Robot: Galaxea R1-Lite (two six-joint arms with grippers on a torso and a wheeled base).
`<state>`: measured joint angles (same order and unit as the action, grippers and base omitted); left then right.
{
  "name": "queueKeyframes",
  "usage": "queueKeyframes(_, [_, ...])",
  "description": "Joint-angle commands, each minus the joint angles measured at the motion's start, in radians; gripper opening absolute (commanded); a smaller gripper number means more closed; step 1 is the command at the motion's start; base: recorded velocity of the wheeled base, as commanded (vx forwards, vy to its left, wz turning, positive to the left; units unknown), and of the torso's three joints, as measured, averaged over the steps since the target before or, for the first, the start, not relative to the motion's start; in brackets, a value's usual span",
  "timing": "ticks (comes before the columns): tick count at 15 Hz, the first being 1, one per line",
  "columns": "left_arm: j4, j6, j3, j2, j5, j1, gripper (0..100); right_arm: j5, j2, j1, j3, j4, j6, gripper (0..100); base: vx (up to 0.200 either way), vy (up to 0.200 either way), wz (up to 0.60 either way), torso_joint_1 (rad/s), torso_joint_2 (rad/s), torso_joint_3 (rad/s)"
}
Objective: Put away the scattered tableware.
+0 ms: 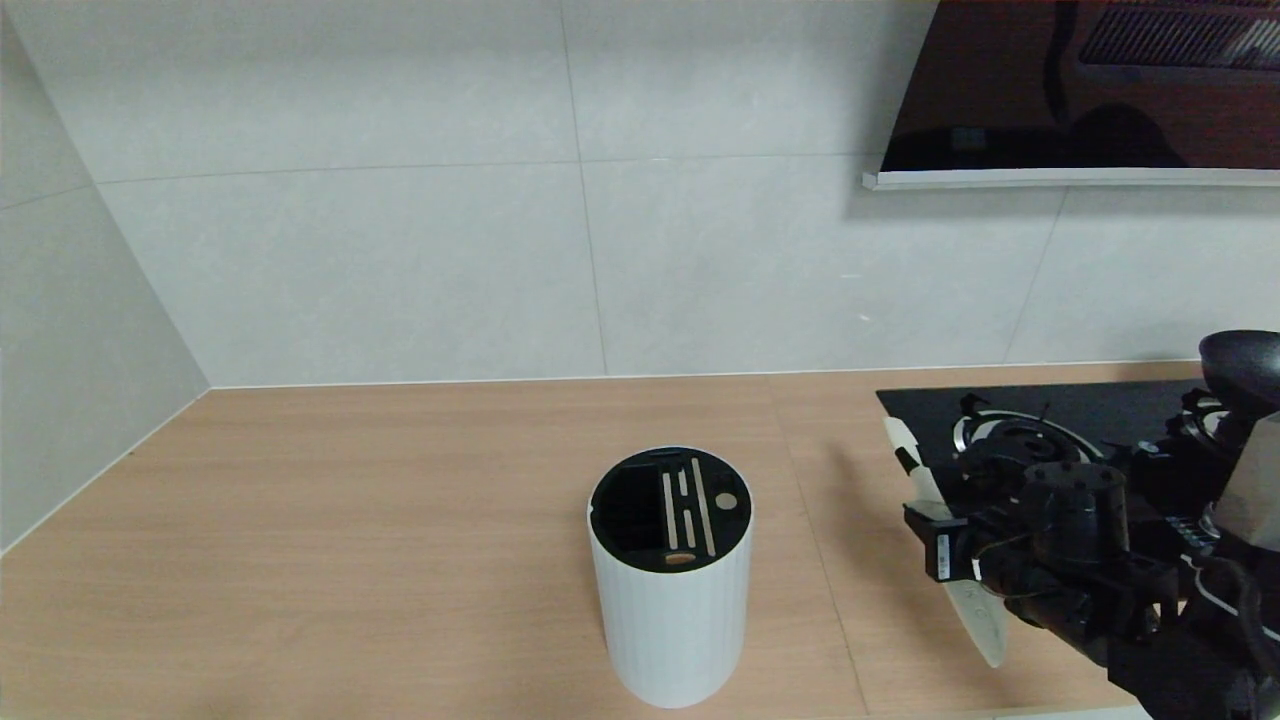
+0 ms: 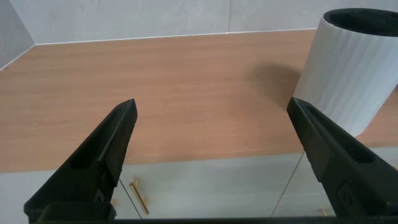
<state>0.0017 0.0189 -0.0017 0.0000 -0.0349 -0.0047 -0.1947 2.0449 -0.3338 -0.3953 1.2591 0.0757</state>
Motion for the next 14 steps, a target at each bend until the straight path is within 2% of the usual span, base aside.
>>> queueKeyframes(1, [-0.002,0.001,0.002,0.000,-0.002,0.000,100,-0.002,-0.055,-0.002,0.009,0.003,-0.004,0,0.000,0.000,0.00,0.000,0.00,0.000])
queueKeyframes(2, [-0.005,0.006,0.002,0.000,-0.007,0.000,100,-0.003,-0.080,-0.004,0.007,0.002,-0.010,0,0.000,0.000,0.00,0.000,0.00,0.000])
queueKeyframes(4, [-0.002,0.042,-0.008,0.002,-0.023,0.000,100,-0.002,-0.144,-0.017,-0.002,-0.017,-0.011,0,0.000,0.000,0.00,0.000,0.00,0.000])
queueKeyframes(5, [0.023,0.047,-0.077,0.038,-0.057,-0.006,100,0.000,-0.206,-0.030,-0.031,-0.092,-0.011,0,0.000,0.000,0.00,0.000,0.00,0.000])
queueKeyframes(7, [0.115,0.047,-0.258,0.215,-0.163,-0.009,100,0.008,-0.299,-0.044,-0.168,-0.322,-0.005,0,0.000,0.000,0.00,0.000,0.00,0.000])
queueKeyframes(8, [0.127,0.047,-0.297,0.272,-0.189,-0.009,100,0.011,-0.311,-0.053,-0.211,-0.376,-0.005,0,0.000,0.000,0.00,0.000,0.00,0.000])
queueKeyframes(9, [0.127,0.047,-0.393,0.434,-0.260,-0.011,100,0.012,-0.321,-0.076,-0.324,-0.477,-0.004,0,0.000,0.000,0.00,0.000,0.00,0.000])
queueKeyframes(10, [0.126,0.047,-0.465,0.551,-0.296,-0.011,100,0.012,-0.318,-0.085,-0.385,-0.518,-0.004,0,0.000,0.000,0.00,0.000,0.00,0.000])
queueKeyframes(12, [0.119,0.047,-0.629,0.782,-0.332,-0.014,100,0.012,-0.307,-0.114,-0.513,-0.610,-0.004,0,0.000,0.000,0.00,0.000,0.00,0.000])
queueKeyframes(14, [0.093,0.044,-0.761,0.951,-0.333,-0.051,100,0.012,-0.310,-0.151,-0.597,-0.682,-0.002,0,0.000,0.000,0.00,0.000,0.00,0.000])
